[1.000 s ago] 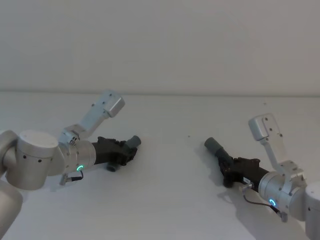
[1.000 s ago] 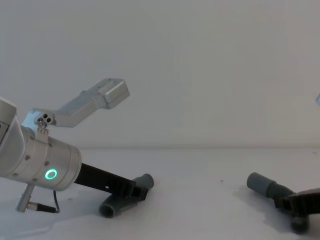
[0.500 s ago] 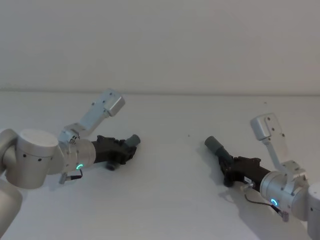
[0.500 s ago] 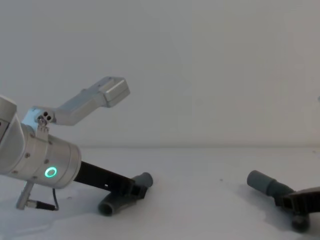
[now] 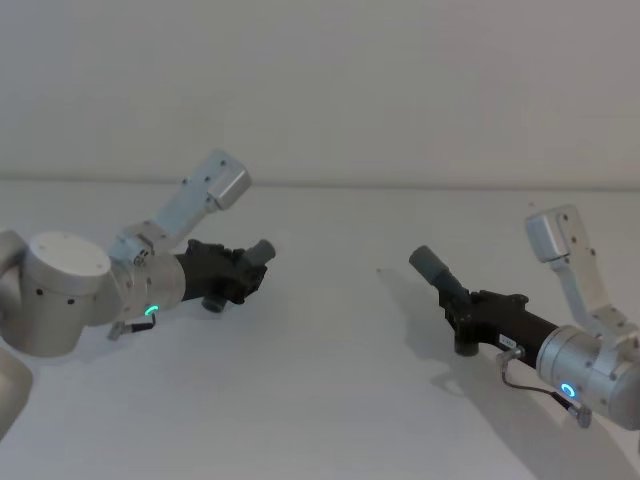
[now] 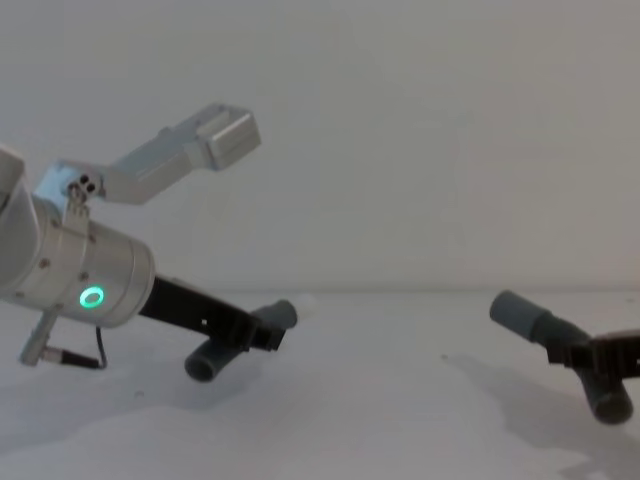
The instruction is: Use both hands to pick up one end of the pipe from the table, align the ends, and insert them.
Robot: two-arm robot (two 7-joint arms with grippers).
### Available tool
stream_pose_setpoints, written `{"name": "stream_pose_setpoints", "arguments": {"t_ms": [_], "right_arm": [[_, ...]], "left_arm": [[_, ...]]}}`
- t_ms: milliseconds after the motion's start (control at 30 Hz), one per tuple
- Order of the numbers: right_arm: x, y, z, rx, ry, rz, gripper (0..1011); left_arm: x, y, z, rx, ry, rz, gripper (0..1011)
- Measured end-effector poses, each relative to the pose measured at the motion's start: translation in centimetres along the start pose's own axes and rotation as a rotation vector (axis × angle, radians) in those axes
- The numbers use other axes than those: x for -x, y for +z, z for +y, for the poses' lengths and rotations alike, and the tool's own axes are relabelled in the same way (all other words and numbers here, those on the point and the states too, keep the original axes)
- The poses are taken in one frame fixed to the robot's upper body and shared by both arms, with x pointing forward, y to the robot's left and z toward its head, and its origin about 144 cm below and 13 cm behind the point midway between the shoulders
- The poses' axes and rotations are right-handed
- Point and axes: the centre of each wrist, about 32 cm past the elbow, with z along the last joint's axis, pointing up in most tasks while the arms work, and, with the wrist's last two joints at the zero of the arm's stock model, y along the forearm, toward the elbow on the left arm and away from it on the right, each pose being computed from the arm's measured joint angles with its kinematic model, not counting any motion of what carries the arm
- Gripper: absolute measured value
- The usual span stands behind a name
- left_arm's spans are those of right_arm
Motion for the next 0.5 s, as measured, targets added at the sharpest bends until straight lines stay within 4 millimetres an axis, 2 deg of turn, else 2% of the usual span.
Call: {"name": "stream_pose_setpoints", "arguments": {"t_ms": [500], "right_arm": [[-2.1,0.5,-1.6,-0.099,0.144,-0.080,148]], "left_arm": [[-1.2,2.1,1.2,0.036,-0.091,-0.134,353]]}}
